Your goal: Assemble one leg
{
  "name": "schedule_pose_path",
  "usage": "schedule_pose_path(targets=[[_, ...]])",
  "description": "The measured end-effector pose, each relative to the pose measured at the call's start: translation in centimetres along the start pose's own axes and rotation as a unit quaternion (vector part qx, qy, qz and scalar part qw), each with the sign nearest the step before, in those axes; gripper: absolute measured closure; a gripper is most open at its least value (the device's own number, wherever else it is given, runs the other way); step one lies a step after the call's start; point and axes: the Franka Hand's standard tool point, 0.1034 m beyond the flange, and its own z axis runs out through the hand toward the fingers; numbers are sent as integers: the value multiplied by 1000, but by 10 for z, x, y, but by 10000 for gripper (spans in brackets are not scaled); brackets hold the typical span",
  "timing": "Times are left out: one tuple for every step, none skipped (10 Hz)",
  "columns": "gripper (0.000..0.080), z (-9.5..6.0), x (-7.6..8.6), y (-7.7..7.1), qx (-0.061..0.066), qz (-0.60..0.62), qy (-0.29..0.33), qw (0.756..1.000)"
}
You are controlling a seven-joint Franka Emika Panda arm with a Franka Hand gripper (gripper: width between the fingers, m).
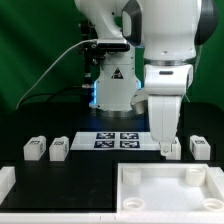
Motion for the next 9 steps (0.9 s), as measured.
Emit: schedule_pose_path(targets=[[151, 0, 17, -19, 6, 94, 5, 996], [151, -4, 34, -33, 11, 188, 12, 982], [151, -4, 45, -40, 15, 247, 15, 969], [151, -3, 44, -40, 20, 296, 16, 955], [151, -3, 44, -41, 22, 343, 16, 939], [151, -3, 45, -41, 23, 373, 15, 928], [151, -2, 47, -44, 27, 431, 13, 902], [151, 3, 50, -52, 32, 467, 4, 884], [151, 5, 51, -58, 47, 479, -29, 876]])
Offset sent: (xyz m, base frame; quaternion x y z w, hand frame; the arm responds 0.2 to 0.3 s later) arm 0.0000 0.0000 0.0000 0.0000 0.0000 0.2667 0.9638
